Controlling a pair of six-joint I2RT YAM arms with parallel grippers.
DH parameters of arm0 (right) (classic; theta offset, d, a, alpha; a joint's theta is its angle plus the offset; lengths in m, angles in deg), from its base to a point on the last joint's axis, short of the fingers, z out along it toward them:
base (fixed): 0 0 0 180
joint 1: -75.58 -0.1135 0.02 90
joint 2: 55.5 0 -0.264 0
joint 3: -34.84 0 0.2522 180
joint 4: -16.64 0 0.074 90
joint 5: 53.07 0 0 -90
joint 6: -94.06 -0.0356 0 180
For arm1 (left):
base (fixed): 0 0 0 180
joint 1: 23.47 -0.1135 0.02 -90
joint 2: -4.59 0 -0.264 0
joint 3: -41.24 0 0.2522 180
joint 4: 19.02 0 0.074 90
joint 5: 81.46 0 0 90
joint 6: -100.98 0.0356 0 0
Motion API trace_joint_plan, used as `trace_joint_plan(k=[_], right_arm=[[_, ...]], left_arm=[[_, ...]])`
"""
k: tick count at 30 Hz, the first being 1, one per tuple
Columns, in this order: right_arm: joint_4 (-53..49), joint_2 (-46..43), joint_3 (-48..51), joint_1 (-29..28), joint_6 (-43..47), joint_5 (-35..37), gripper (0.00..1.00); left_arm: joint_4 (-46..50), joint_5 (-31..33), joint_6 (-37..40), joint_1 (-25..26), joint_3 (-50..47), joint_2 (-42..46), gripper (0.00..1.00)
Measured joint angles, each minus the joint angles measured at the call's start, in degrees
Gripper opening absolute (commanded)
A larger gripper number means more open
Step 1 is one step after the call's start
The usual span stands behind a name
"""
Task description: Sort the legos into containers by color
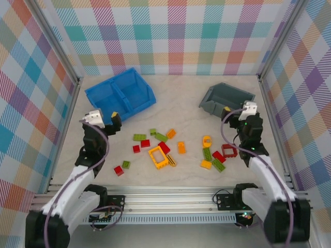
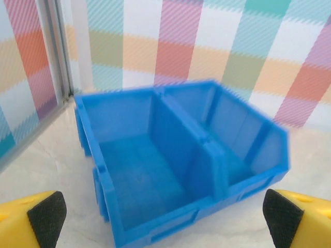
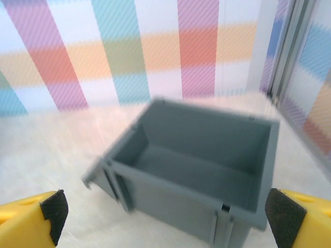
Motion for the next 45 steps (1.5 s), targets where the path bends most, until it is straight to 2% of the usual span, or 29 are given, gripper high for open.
trace_joint_plan(k=[2,4,6,8,10,13,16,20,26,31,39,45], right_arm=[[-7.45,-6.36,-5.53,-1.33,-1.92,0.55,1.00],[-15.21,-9.29,-13.00,-2.05,-7.26,0.74,1.00],[-24.11,-9.64,-22.14,-2.25,-15.76,1.40,1.00],[-30.25,-8.98,-28.39,-2.21,-21.94,0.70,1.00],[-39.30,-5.25,-35.45,-2.21,-28.68,-0.11,1.00],[-49.51,4.74,-43.60,-2.21,-38.80,-3.74,0.99],[-55.08,14.21,-44.09,-2.12,-50.12,-7.58,0.90],[-58.10,24.61,-40.57,0.09,-63.78,-12.41,0.91],[-54.90,31.76,-38.80,4.90,-79.32,-18.56,0.89],[-49.16,36.79,-38.64,7.45,-86.25,-22.18,0.86],[-46.34,45.40,-40.70,8.66,-91.52,-24.94,0.74],[-47.28,50.90,-46.80,8.66,-92.08,-25.20,0.57]], left_arm=[[7.19,2.80,-0.90,2.60,4.59,4.68,1.00],[15.21,5.25,-4.20,4.87,12.20,5.53,1.00],[27.50,6.23,-11.61,5.73,24.48,1.81,1.00],[34.93,4.28,-16.81,5.03,33.99,-3.04,1.00],[40.81,-1.70,-21.68,3.37,40.59,-8.50,1.00],[46.66,-8.72,-27.89,3.19,44.44,-16.39,1.00],[50.58,-13.09,-32.11,4.04,43.74,-22.86,1.00],[50.82,-17.29,-35.15,6.99,41.00,-24.35,0.97],[42.27,-21.33,-35.06,19.98,40.13,-24.76,0.97],[37.22,-23.08,-31.28,27.74,44.33,-32.20,0.96],[34.14,-23.58,-28.35,30.53,48.28,-37.48,0.96],[34.14,-23.15,-27.74,31.61,48.30,-37.48,0.95]])
